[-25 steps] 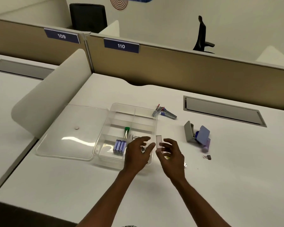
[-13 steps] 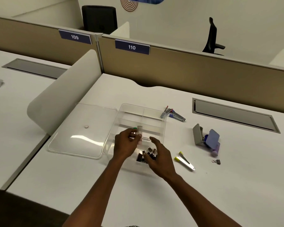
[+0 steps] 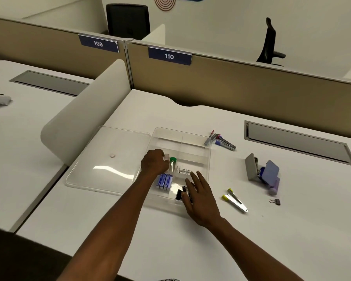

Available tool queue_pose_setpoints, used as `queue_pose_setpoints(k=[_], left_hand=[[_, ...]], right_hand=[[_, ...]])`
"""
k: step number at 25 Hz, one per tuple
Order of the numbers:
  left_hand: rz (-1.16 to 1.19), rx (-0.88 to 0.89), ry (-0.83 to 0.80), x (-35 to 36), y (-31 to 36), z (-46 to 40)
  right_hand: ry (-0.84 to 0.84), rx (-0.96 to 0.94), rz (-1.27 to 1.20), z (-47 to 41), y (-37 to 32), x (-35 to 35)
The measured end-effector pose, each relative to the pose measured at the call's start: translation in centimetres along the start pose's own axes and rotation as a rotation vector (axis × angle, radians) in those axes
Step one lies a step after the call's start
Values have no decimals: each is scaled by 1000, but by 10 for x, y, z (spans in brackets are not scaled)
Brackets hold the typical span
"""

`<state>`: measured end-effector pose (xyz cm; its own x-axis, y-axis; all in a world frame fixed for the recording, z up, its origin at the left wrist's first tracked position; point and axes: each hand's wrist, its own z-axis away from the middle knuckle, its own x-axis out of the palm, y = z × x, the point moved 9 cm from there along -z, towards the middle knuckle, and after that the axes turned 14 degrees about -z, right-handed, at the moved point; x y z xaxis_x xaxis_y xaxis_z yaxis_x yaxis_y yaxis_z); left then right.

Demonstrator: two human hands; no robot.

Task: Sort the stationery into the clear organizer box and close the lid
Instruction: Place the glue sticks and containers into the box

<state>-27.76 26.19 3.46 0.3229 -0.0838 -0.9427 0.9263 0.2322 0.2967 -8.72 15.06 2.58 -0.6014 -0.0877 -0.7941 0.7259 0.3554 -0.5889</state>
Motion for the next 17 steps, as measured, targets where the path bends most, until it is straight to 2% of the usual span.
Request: queue_pose_setpoints(k=[9,17], left_hand=[[-137,7,-36,11,8,-1],[-84,22,-49,14,6,3]], right_hand=[[-14,6,-1,1,3,3],[-28,13,-1,1,7,7]])
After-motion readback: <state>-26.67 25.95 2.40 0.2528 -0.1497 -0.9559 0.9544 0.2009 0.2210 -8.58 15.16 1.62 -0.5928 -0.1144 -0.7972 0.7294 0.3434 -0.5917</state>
